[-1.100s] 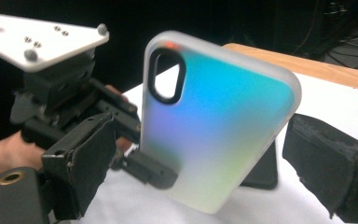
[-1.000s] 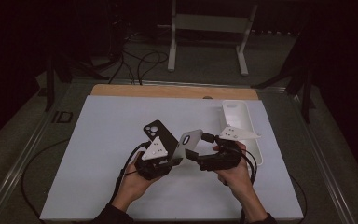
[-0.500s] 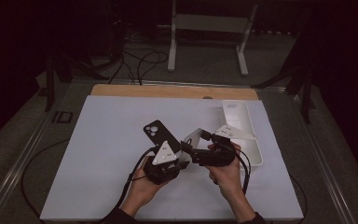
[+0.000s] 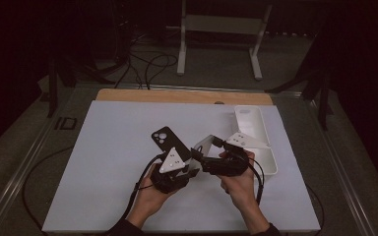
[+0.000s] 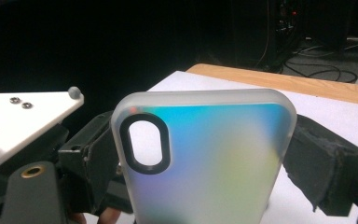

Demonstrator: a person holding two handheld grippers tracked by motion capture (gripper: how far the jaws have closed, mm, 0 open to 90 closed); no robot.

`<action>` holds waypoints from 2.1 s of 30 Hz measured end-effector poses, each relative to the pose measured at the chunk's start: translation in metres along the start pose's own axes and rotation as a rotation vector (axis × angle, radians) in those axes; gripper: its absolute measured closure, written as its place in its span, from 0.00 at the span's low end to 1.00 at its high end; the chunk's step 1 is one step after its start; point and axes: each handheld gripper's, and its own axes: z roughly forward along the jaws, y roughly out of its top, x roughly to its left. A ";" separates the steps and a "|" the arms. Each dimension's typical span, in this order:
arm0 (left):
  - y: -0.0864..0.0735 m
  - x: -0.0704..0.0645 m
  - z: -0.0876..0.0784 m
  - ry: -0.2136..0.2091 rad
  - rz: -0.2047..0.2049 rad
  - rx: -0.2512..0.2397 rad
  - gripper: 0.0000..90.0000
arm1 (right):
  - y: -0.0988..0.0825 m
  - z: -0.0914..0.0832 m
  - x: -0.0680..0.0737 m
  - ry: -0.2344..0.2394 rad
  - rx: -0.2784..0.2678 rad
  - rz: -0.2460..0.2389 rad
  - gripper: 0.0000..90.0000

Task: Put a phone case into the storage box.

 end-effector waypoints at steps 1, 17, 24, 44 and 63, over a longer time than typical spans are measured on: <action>0.000 0.002 -0.003 0.009 -0.006 -0.007 0.84 | 0.000 0.000 0.000 0.000 -0.002 0.001 0.18; -0.005 0.015 -0.024 0.062 -0.039 -0.049 0.32 | 0.000 -0.002 -0.005 -0.020 -0.006 -0.002 0.18; -0.007 0.021 -0.033 0.146 -0.054 -0.055 0.16 | 0.001 -0.003 -0.006 -0.025 -0.006 -0.013 0.18; -0.031 0.046 -0.061 0.255 -0.114 -0.045 0.01 | 0.005 -0.005 -0.011 -0.033 0.001 -0.032 0.18; -0.067 0.067 -0.089 0.341 -0.168 -0.059 0.00 | 0.012 -0.007 -0.018 -0.069 0.006 -0.066 0.18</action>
